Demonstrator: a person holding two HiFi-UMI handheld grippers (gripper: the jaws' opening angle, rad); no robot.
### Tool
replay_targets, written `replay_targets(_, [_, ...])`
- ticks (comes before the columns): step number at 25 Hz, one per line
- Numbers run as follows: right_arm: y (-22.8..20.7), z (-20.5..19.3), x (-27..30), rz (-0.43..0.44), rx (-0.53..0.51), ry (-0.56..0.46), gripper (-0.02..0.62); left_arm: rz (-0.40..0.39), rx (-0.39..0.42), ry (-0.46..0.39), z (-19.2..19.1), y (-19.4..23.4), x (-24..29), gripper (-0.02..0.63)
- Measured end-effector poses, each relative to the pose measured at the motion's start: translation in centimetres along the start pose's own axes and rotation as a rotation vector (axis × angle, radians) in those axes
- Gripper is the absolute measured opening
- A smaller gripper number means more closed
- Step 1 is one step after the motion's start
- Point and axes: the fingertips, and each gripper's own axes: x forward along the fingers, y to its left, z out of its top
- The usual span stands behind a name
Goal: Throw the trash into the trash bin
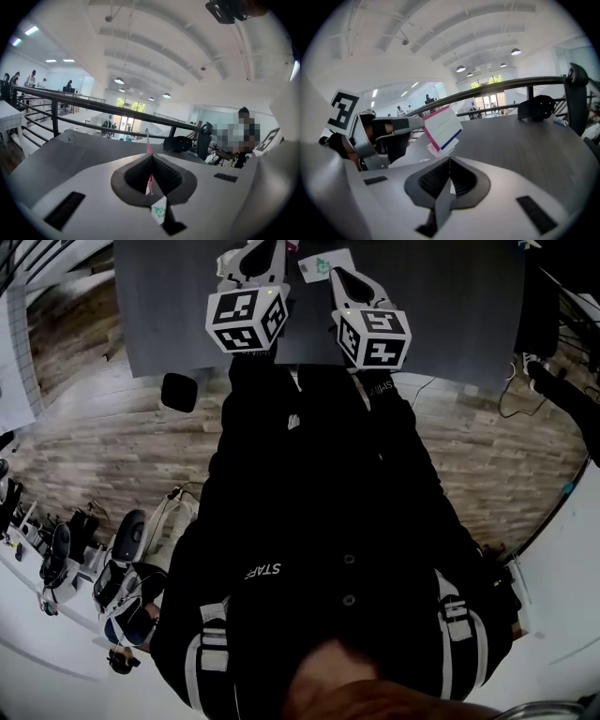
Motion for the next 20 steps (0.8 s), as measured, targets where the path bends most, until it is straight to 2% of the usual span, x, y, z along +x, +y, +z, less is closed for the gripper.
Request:
replay_targets(5, [2.6, 0.6, -0.6, 0.052, -0.04, -0.014, 0.015, 0.053, -0.026, -0.076, 2.2, 1.0, -3.8, 0.005])
replay_targets(14, [10.7, 2.7, 0.1, 0.156, -0.137, -0.038, 0.015, 0.15, -0.072, -0.129, 3.3, 4.7, -10.1, 0.005])
replay_targets(20, [17.8, 4.0, 2.1, 0.2, -0.197, -0.062, 0.015, 0.206, -0.105, -0.159, 3.1, 10.0, -14.8, 0.005])
